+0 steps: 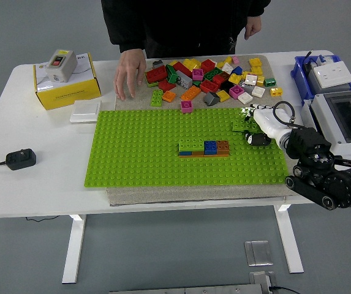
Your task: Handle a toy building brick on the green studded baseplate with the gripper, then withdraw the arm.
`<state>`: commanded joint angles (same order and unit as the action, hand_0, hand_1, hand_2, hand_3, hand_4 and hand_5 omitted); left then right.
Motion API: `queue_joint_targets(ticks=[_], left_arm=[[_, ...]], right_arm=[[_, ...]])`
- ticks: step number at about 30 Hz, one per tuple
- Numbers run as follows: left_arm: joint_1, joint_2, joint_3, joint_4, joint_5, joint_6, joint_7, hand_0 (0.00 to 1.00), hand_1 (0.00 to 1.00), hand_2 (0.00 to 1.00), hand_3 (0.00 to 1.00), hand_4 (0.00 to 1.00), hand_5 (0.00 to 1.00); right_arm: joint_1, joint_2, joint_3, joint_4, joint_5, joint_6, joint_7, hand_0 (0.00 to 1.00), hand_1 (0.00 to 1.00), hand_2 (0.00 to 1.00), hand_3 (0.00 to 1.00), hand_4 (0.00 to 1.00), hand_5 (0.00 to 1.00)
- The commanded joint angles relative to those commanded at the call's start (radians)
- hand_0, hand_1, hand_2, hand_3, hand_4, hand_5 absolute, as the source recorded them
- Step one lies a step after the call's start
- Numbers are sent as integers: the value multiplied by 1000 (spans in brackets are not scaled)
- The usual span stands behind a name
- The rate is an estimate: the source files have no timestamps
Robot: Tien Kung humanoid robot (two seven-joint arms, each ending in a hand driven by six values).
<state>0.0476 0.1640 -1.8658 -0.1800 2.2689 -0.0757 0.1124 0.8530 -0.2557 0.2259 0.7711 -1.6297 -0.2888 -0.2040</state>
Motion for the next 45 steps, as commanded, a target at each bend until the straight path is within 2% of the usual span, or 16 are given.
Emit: queue_joint_targets(ticks=[4, 7, 8, 12, 14, 19, 24, 30, 45], left_arm=[[1, 0, -6, 0, 0, 0, 0, 664, 657, 690, 738, 387, 707], [2, -1, -10, 0, 0, -1, 0, 664, 657, 690, 738, 387, 707], [2, -1, -10, 0, 0, -1, 0, 664, 656, 690, 743, 386, 713], [5, -3, -23, 0, 0, -2, 0, 664, 656, 690, 743, 386, 713], [7, -4, -32, 0, 0, -3, 0, 663, 657, 690, 747, 385, 714], [14, -9, -46, 0, 0, -5, 1, 663, 657, 690, 747, 385, 714], [16, -10, -42, 0, 0, -6, 2, 663, 657, 691, 750, 382, 715], [15, -6, -30, 0, 0, -6, 1, 664, 657, 691, 751, 376, 721], [13, -6, -39, 0, 0, -8, 1, 664, 656, 691, 758, 373, 723]], right_arm=[[-2, -14, 10, 24, 0, -4, -2, 911, 988, 998, 543, 488, 353], [-6, -35, 25, 67, -7, -10, -7, 911, 988, 998, 543, 488, 353], [-7, -39, 27, 73, -9, -11, -7, 913, 989, 998, 542, 460, 363], [-37, -92, 53, 163, -25, -28, -14, 913, 989, 998, 542, 460, 363], [-57, -105, 64, 201, -37, -34, -17, 914, 989, 998, 542, 485, 350], [-135, -122, 111, 308, -85, -56, -21, 914, 989, 998, 542, 485, 350], [-172, -122, 114, 381, -113, -67, -26, 915, 990, 998, 543, 486, 350], [-182, -112, 103, 409, -125, -72, -28, 917, 990, 998, 542, 486, 347], [-173, -88, 79, 385, -119, -75, -23, 918, 992, 998, 543, 495, 358]])
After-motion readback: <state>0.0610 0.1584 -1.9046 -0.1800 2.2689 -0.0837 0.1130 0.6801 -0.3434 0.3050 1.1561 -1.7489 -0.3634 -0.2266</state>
